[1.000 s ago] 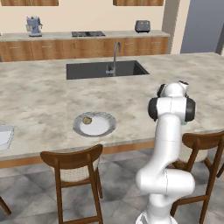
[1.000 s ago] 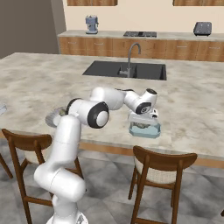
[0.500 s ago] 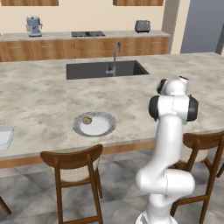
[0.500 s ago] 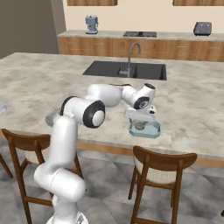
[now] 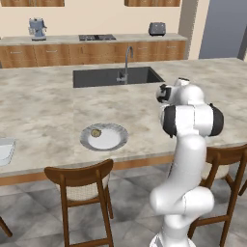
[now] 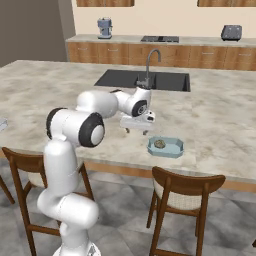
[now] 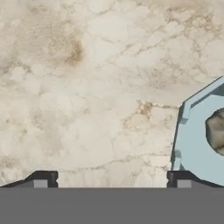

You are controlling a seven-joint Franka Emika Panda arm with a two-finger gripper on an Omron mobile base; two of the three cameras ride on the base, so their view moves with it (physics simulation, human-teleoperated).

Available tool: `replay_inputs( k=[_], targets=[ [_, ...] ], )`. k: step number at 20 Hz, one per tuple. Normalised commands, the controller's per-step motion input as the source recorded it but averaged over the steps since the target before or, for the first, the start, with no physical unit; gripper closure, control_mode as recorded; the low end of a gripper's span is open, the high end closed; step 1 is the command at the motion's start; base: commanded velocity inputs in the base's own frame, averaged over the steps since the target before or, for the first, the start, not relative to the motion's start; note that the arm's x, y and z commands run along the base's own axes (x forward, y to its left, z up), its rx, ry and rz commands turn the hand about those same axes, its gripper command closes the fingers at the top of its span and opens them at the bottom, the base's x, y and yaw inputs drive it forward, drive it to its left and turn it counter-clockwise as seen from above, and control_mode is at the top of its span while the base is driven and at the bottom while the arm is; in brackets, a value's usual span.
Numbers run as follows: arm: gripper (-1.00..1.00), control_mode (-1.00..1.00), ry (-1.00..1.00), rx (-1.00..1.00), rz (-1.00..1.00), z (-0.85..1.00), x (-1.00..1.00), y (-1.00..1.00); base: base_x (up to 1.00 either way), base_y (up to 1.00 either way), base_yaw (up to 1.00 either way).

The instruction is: Place two dumplings into each of the tupperware containers and then place the containers in the fridge.

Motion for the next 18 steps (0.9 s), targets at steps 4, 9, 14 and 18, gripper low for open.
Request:
replay_inputs(
  k=[4, 9, 14, 18],
  targets=[
    [-1.00, -1.00, 0.00, -0.11, 0.06, 0.16, 0.00, 1.00, 0.00, 0.00, 0.00],
    [-1.00, -1.00, 0.04, -0.13, 0.05, 0.03, 0.00, 1.00, 0.00, 0.00, 0.00],
    [-1.00, -1.00, 0.00, -0.01, -0.03, 0.30, 0.01, 1.00, 0.00, 0.00, 0.00],
    [-1.00, -1.00, 0.00, 0.00, -0.10, 0.26, 0.00, 1.00, 0.00, 0.00, 0.00]
  ],
)
